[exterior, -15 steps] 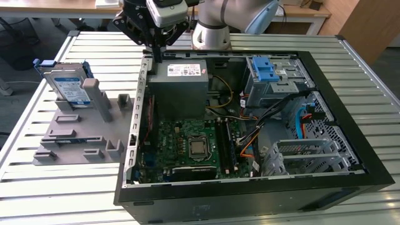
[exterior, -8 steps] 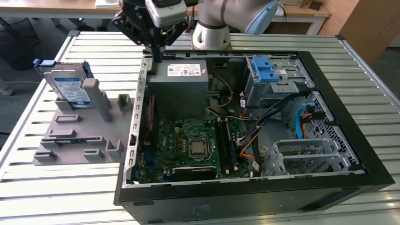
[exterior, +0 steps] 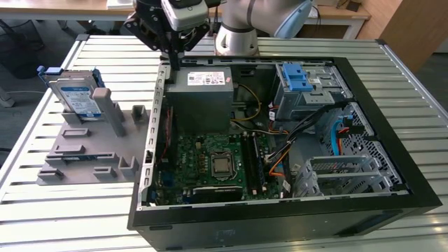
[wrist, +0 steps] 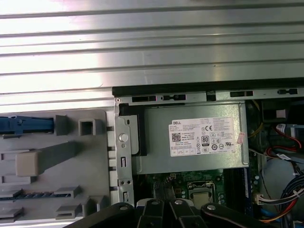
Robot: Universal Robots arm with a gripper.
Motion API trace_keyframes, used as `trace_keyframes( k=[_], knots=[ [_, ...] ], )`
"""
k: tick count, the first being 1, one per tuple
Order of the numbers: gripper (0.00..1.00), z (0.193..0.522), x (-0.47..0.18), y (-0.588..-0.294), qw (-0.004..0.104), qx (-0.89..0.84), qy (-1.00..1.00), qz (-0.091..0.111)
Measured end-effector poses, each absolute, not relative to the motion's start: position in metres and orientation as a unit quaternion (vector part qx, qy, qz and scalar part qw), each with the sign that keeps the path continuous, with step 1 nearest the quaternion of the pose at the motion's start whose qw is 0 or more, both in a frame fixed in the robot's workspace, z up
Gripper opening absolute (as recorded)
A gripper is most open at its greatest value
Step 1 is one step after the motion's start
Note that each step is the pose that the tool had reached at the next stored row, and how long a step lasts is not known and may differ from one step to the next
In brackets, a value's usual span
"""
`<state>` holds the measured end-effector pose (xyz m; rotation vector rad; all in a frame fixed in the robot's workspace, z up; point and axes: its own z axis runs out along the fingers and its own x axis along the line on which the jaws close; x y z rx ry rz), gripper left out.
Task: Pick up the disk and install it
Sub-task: 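Reach for the disk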
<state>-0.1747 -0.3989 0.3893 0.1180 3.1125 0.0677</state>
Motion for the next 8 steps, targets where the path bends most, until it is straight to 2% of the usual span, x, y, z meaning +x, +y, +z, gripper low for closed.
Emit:
trace_keyframes(
  k=[8],
  knots=[
    [0.11,0.3892,-0.1763,-0.3989,0.013,0.038,0.999,0.022]
  ],
)
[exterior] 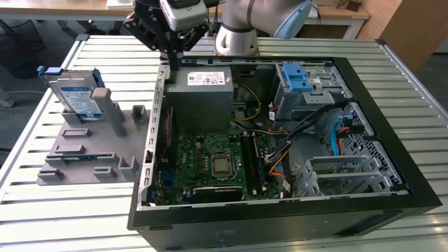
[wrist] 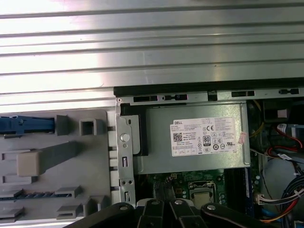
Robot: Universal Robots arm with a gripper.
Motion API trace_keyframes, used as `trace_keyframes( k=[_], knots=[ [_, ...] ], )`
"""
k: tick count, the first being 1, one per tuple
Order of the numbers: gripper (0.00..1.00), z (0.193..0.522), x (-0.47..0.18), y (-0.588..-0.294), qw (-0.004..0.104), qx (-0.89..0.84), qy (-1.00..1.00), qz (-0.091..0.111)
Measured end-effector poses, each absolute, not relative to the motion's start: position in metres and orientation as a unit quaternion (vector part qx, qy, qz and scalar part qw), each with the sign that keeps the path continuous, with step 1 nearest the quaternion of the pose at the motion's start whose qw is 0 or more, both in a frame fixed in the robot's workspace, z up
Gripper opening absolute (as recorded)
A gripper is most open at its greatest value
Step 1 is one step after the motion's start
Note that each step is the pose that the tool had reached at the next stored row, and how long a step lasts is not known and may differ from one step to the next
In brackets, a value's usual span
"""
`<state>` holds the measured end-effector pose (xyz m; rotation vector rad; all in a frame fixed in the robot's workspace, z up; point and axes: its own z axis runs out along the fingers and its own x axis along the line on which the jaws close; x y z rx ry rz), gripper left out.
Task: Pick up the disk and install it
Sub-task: 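Reach for the disk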
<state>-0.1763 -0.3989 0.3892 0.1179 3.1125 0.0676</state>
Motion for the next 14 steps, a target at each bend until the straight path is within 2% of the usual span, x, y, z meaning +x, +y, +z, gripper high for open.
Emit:
trace_keyframes(
  k=[14],
  knots=[
    [0.11,0.3886,-0.1829,-0.3989,0.013,0.038,0.999,0.022]
  ],
)
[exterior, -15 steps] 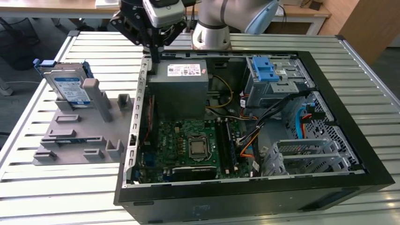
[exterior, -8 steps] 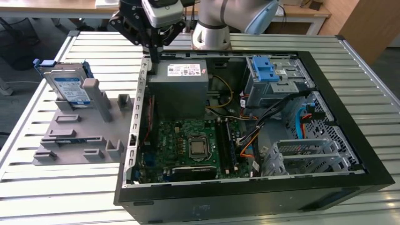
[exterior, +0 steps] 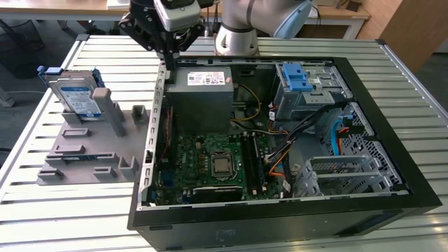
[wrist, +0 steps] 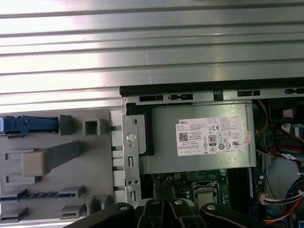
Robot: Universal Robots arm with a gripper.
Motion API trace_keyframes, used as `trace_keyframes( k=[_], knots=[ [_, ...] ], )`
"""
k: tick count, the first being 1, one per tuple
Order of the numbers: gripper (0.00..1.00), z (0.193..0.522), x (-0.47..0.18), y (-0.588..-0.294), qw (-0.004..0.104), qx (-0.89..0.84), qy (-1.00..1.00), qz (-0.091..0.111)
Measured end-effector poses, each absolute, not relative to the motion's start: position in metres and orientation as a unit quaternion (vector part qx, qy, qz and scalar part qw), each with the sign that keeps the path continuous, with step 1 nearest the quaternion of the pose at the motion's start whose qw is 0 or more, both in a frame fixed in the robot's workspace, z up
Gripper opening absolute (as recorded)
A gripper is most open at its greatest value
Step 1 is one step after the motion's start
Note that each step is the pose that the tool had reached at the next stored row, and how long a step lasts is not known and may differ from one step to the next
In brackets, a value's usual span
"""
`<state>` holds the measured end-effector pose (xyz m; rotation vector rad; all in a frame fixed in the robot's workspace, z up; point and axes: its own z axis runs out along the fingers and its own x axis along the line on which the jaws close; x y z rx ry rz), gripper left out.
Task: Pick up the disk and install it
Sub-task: 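Reach for the disk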
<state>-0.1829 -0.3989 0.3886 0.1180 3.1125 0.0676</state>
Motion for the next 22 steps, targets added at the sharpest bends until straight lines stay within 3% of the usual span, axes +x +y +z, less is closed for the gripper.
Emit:
trace_keyframes(
  k=[22],
  knots=[
    [0.11,0.3882,-0.1912,-0.3989,0.013,0.038,0.999,0.022]
  ],
)
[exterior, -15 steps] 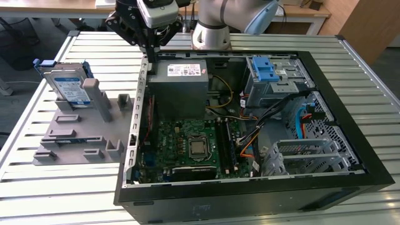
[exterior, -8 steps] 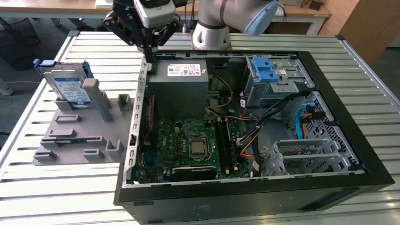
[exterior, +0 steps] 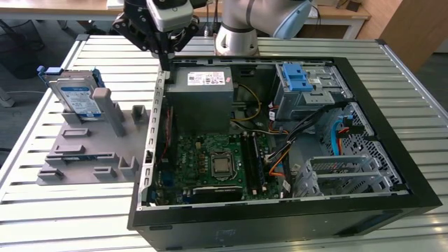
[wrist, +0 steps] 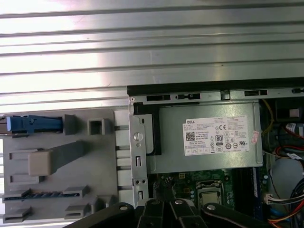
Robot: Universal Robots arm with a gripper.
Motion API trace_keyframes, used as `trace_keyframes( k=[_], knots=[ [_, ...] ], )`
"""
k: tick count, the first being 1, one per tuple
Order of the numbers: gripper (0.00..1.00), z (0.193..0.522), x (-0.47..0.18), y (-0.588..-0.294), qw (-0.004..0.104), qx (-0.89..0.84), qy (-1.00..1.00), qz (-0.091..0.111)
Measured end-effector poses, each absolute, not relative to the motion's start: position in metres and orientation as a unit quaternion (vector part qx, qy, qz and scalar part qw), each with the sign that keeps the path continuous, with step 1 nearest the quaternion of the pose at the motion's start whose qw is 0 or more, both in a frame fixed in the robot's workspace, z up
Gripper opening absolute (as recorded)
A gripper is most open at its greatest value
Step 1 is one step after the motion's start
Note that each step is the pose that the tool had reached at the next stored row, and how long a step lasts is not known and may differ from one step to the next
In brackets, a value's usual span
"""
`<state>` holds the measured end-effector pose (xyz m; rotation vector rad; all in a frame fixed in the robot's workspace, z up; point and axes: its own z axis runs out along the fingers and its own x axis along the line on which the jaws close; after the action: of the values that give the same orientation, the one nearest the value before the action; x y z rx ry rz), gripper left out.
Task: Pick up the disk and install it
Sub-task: 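Reach for the disk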
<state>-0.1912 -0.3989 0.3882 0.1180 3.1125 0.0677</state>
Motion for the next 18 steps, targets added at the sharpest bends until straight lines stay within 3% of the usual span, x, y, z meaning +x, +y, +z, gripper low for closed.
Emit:
trace_keyframes(
  k=[18],
  knots=[
    [0.11,0.3873,-0.1985,-0.3989,0.013,0.038,0.999,0.022]
  ],
)
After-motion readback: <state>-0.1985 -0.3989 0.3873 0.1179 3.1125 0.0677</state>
